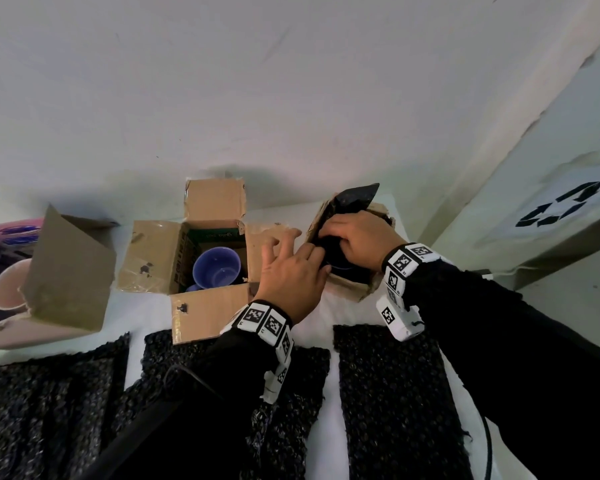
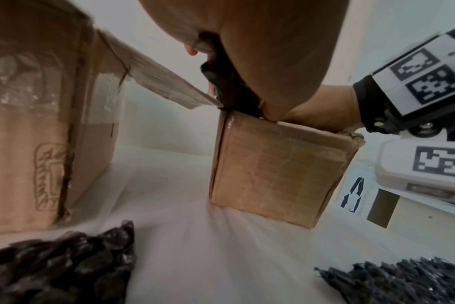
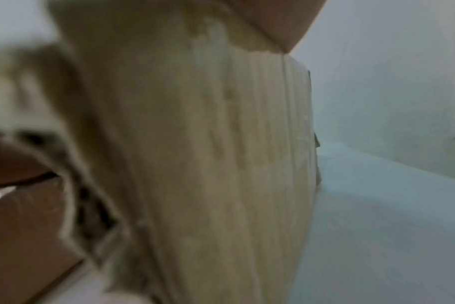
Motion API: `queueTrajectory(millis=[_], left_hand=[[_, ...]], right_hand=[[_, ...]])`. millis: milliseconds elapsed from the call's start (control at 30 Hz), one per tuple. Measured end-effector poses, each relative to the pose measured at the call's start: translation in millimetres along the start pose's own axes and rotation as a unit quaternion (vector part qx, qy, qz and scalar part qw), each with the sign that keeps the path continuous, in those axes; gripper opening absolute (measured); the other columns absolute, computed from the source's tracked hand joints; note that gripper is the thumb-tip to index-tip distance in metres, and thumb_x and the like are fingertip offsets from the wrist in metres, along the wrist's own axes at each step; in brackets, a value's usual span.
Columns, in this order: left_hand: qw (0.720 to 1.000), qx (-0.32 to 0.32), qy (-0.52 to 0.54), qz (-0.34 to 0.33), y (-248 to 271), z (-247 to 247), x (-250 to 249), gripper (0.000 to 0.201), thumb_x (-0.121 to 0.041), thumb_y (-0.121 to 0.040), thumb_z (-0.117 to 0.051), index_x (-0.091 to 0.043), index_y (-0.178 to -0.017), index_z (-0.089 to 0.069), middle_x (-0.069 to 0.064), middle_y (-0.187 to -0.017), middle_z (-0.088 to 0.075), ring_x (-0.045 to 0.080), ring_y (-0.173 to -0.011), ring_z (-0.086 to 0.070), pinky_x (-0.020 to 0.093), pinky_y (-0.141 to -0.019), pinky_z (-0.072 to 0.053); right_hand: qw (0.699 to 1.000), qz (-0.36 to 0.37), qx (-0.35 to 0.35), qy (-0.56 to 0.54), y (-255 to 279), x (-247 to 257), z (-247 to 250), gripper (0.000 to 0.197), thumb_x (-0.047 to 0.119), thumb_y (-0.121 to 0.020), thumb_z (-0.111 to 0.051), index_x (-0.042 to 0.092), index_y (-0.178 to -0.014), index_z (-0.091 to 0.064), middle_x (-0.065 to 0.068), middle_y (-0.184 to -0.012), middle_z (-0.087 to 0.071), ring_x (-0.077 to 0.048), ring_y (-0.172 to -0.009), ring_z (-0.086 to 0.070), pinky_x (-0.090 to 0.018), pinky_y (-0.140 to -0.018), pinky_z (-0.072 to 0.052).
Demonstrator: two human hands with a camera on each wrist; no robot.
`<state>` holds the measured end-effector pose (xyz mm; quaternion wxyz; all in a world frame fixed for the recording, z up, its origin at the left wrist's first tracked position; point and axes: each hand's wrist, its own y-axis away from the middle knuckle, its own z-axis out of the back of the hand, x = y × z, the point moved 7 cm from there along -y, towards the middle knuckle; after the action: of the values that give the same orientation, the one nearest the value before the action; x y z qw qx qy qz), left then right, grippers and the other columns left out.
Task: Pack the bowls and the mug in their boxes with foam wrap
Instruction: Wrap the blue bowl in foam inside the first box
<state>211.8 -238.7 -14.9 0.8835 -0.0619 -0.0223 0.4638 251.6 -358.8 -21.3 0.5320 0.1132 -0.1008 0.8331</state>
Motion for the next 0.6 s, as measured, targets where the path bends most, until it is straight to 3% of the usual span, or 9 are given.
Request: queueTrajectory(millis=[133, 267, 367, 433, 500, 533, 600], left_hand=[[1.0, 0.013, 0.017, 0.006, 1, -3, 3, 0.028, -0.046, -0.095, -0.037, -0.024, -0.103, -0.052, -0.009, -0.11, -0.064, 0.026, -0.13, -0.034, 0.049, -0.098, -0.021], [1.0, 0.023, 0.006, 0.004, 4, -8, 2, 0.034, -0.047, -0.096, -0.033, -0.024, -0.104, -0.057, -0.008, -0.12, -0.057, 0.027, -0.129, -0.029, 0.051, -0.099, -0.023], [1.0, 0.019, 0.016, 0.007, 8, -8, 3, 0.039, -0.05, -0.095, -0.032, -0.026, -0.112, -0.058, -0.01, -0.132, -0.05, 0.027, -0.131, -0.027, 0.051, -0.1, -0.022], [1.0, 0.017, 0.016, -0.006, 9, -6, 3, 0.042, -0.055, -0.092, -0.033, -0.027, -0.111, -0.058, -0.012, -0.132, -0.051, 0.027, -0.131, -0.03, 0.052, -0.099, -0.022], [0.999, 0.02, -0.003, -0.03, 7, -4, 4, 0.044, -0.06, -0.088, -0.037, -0.027, -0.108, -0.058, -0.012, -0.126, -0.056, 0.028, -0.13, -0.033, 0.051, -0.096, -0.022], [0.999, 0.024, -0.016, -0.04, 6, -4, 5, 0.045, -0.06, -0.086, -0.04, -0.027, -0.11, -0.058, -0.012, -0.123, -0.057, 0.028, -0.129, -0.034, 0.05, -0.096, -0.021], [0.998, 0.034, -0.033, -0.05, 2, -5, 7, 0.044, -0.057, -0.083, -0.048, -0.026, -0.113, -0.056, -0.01, -0.12, -0.059, 0.027, -0.127, -0.035, 0.05, -0.095, -0.021]], right_hand=[[0.994, -0.013, 0.057, 0.09, -4, 4, -6, 0.041, 0.021, -0.086, -0.05, 0.028, -0.125, -0.058, 0.007, -0.124, -0.059, -0.019, -0.112, -0.05, -0.038, -0.089, -0.035], [0.985, -0.053, 0.079, 0.144, -4, 3, -10, 0.046, 0.019, -0.087, -0.05, 0.033, -0.131, -0.053, 0.008, -0.131, -0.051, -0.02, -0.119, -0.038, -0.041, -0.092, -0.031], [0.987, -0.052, 0.073, 0.137, -4, 2, -10, 0.043, 0.019, -0.087, -0.05, 0.031, -0.128, -0.057, 0.007, -0.126, -0.056, -0.021, -0.115, -0.043, -0.039, -0.088, -0.033], [0.991, -0.037, 0.039, 0.124, -3, 6, -5, 0.037, 0.016, -0.083, -0.051, 0.023, -0.117, -0.065, 0.001, -0.115, -0.062, -0.025, -0.105, -0.051, -0.038, -0.082, -0.037], [0.989, -0.043, -0.055, 0.133, -2, 6, 11, 0.031, 0.01, -0.075, -0.055, 0.013, -0.105, -0.065, -0.007, -0.106, -0.063, -0.03, -0.095, -0.054, -0.039, -0.074, -0.042], [0.983, -0.061, -0.099, 0.143, -1, 2, 18, 0.034, 0.01, -0.073, -0.057, 0.013, -0.106, -0.063, -0.008, -0.109, -0.061, -0.031, -0.095, -0.052, -0.04, -0.072, -0.042], [0.972, -0.104, -0.123, 0.173, 1, -9, 26, 0.045, 0.01, -0.073, -0.06, 0.016, -0.117, -0.058, -0.007, -0.119, -0.056, -0.032, -0.101, -0.05, -0.04, -0.074, -0.042]])
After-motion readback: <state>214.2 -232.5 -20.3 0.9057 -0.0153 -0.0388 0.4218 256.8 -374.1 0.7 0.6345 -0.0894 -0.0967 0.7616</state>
